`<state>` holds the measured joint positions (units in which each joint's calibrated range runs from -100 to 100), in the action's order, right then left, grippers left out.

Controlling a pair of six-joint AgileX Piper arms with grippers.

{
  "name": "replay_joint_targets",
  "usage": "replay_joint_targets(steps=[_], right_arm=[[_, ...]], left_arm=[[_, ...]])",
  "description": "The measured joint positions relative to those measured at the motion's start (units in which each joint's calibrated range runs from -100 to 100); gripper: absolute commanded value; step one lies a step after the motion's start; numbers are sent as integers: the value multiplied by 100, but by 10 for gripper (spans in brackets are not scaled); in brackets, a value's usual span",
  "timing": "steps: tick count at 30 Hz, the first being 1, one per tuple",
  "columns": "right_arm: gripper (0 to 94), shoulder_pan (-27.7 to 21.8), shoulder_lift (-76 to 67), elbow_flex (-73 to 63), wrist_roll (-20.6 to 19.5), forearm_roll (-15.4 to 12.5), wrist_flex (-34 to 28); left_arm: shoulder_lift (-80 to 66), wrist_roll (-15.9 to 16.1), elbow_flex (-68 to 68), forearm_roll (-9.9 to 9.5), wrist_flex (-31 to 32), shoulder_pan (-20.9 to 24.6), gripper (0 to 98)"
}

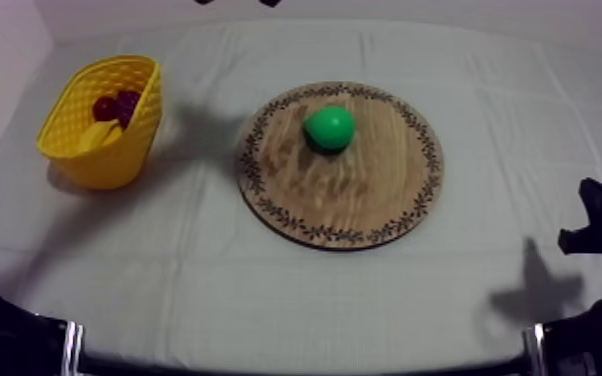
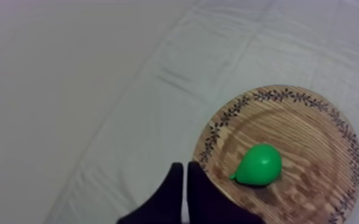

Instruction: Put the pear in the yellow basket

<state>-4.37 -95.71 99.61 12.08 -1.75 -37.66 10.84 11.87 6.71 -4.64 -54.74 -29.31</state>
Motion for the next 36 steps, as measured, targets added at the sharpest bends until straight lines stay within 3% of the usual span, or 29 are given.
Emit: replay_joint_targets(steps=[5,8,11,18,21,26,36], right_arm=[[3,0,0,0,0,0,0],[3,0,0,0,0,0,0],[3,0,0,0,0,0,0],[3,0,0,0,0,0,0],[3,0,0,0,0,0,0],[3,0,0,0,0,0,0],[3,0,0,0,0,0,0]], left_arm=[[122,76,47,22,-2,-29,10],[170,110,103,49,3,-32,81],[192,90,166,82,4,-5,240],[285,-5,360,33,-380,59,760],[332,97,456,22,-789,68,892],[352,204,553,16,-1352,79,948],[471,417,517,25,-1442,100,931]])
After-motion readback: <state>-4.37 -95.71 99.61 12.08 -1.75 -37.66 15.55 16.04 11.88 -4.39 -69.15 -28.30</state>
